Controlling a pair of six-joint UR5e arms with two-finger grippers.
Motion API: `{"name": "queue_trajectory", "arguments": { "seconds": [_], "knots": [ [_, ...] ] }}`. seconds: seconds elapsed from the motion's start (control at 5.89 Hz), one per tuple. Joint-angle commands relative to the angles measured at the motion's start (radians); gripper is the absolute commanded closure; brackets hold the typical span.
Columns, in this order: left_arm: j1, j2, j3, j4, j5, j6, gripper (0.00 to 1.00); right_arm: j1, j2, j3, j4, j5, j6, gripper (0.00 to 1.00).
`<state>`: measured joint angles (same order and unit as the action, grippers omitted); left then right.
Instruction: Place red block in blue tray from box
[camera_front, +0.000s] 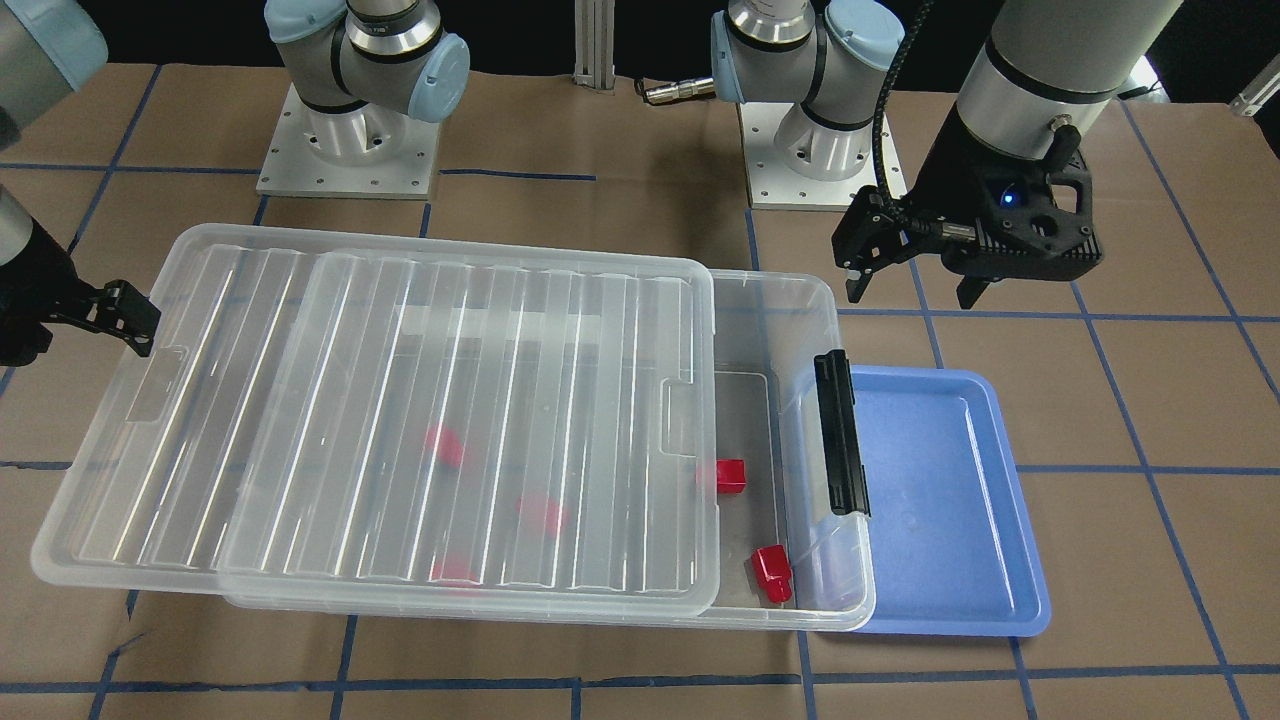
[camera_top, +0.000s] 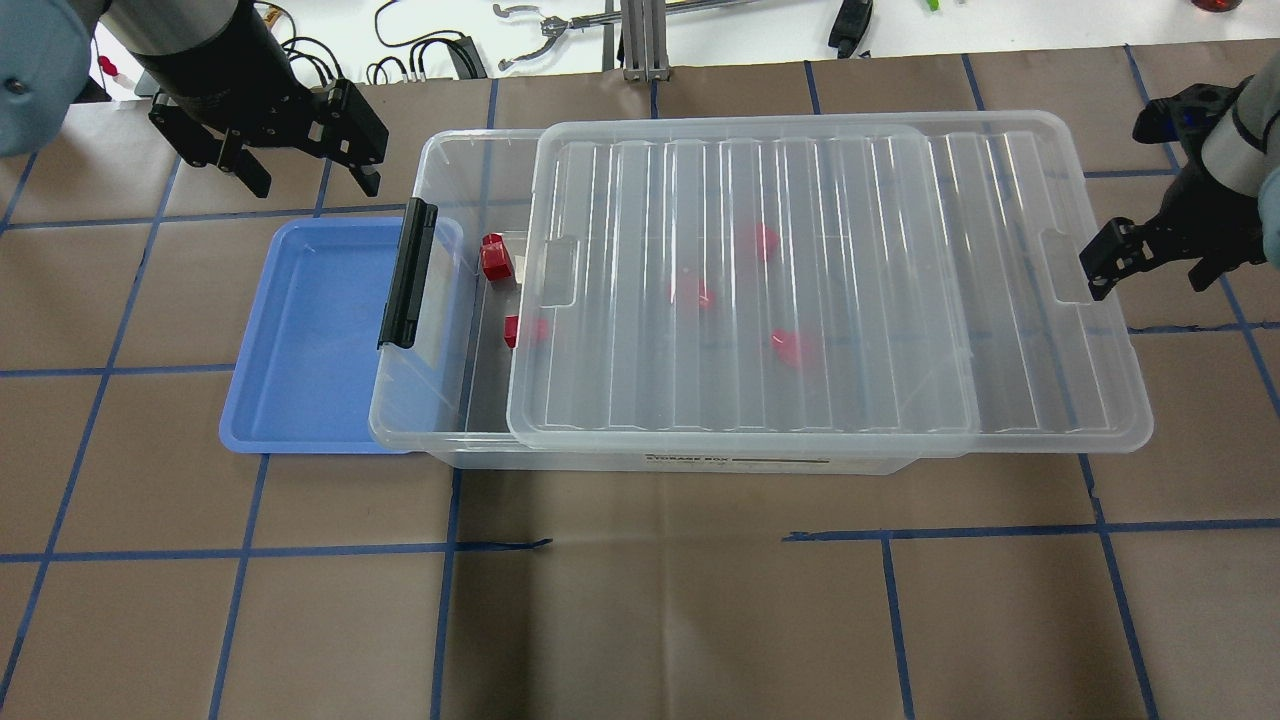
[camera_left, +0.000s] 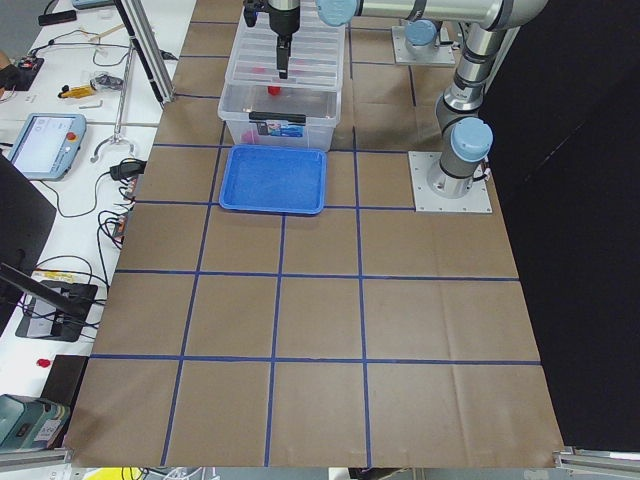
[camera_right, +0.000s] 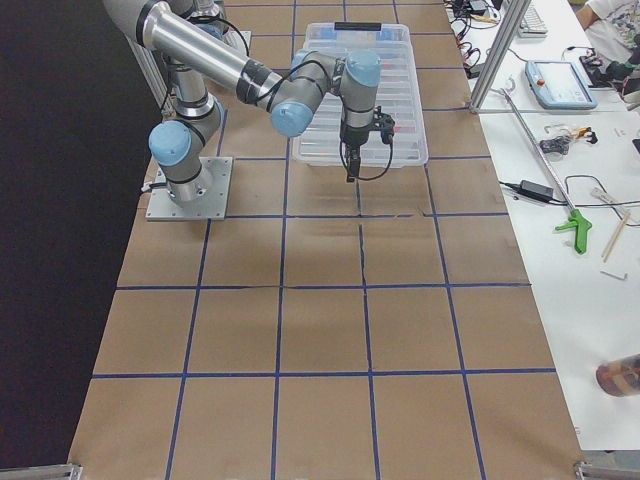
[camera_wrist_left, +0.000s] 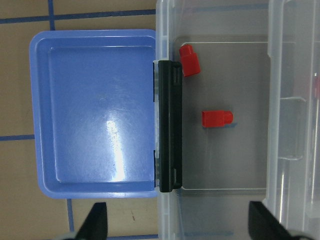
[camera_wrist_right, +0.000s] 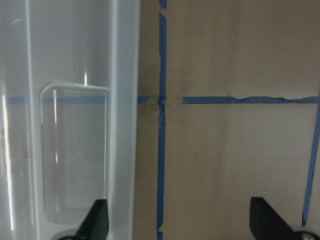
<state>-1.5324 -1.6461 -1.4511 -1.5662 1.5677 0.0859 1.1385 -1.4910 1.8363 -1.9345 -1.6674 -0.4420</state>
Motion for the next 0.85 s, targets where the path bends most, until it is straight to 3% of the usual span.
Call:
{"name": "queue_trajectory", "arguments": {
  "seconds": [0.0, 0.34, 0.68],
  "knots": [
    [0.000, -0.001, 0.000, 0.000, 0.000, 0.002, 0.02, -0.075, 0.000, -0.002, -0.015, 0.000, -0.073, 0.00],
    [0.000, -0.015, -0.002, 0.000, 0.003, 0.120, 0.02, -0.149, 0.000, -0.011, -0.017, 0.000, -0.145, 0.00],
    [0.002, -0.021, -0.003, 0.000, 0.012, 0.487, 0.02, -0.181, 0.000, -0.009, -0.056, -0.009, -0.175, 0.00]
  ]
}}
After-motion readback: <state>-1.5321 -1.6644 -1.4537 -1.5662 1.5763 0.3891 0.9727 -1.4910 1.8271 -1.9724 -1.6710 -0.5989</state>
